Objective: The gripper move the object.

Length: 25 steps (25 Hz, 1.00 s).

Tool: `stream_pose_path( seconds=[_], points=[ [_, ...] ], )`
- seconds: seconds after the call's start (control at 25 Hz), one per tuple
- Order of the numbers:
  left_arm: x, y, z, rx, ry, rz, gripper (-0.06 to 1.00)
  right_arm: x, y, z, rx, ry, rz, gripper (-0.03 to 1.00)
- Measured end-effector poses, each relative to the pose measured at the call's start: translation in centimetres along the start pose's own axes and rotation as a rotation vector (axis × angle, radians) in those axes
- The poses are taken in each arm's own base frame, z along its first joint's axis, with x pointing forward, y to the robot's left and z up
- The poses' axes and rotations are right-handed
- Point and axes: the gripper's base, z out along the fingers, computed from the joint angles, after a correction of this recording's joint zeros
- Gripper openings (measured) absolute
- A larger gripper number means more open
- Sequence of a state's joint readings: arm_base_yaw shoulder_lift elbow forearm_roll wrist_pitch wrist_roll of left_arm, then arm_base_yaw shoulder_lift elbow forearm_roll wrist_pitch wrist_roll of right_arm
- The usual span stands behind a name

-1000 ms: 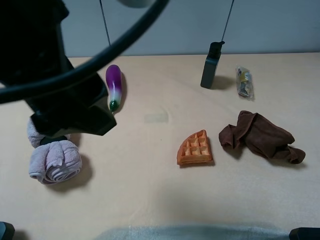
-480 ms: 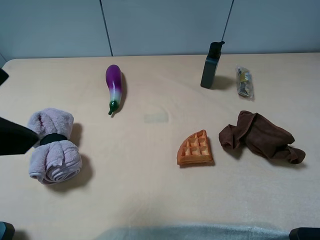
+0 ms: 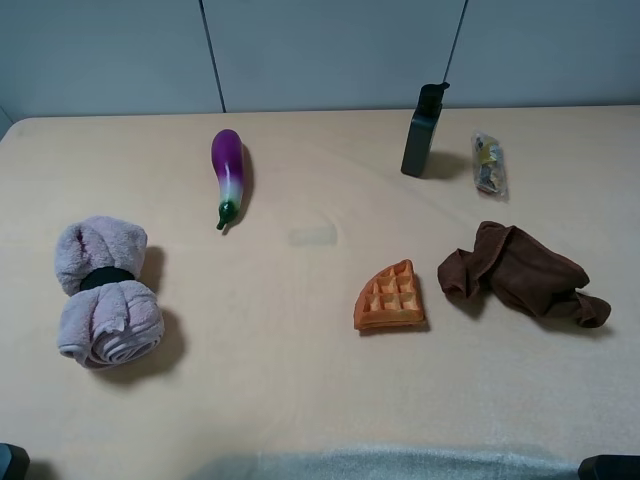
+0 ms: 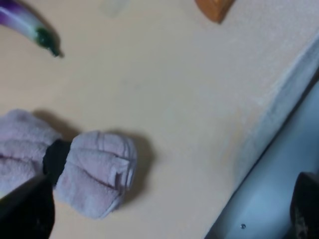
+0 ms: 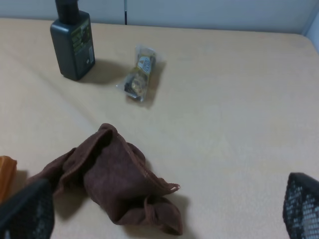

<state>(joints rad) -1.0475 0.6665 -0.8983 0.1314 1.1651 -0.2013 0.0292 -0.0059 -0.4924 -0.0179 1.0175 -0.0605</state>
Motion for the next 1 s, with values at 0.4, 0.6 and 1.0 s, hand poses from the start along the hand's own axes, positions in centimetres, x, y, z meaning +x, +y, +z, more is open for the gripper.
stream_pose_path(
  seconds=[0.4,0.6,1.0],
  points=[
    [4.8,2.6,-0.7,-0.229,-0.087,-0.257,0.94,0.0,0.0,0.0,0.0,0.0,0.0,0.69],
    [7.9,2.4,-1.0,-0.364,-0.156,-0.348,0.94,0.0,0.0,0.0,0.0,0.0,0.0,0.69],
    [11.8,1.2,0.8,-0.571,-0.295,-0.475,0.94,0.0,0.0,0.0,0.0,0.001,0.0,0.69]
  ],
)
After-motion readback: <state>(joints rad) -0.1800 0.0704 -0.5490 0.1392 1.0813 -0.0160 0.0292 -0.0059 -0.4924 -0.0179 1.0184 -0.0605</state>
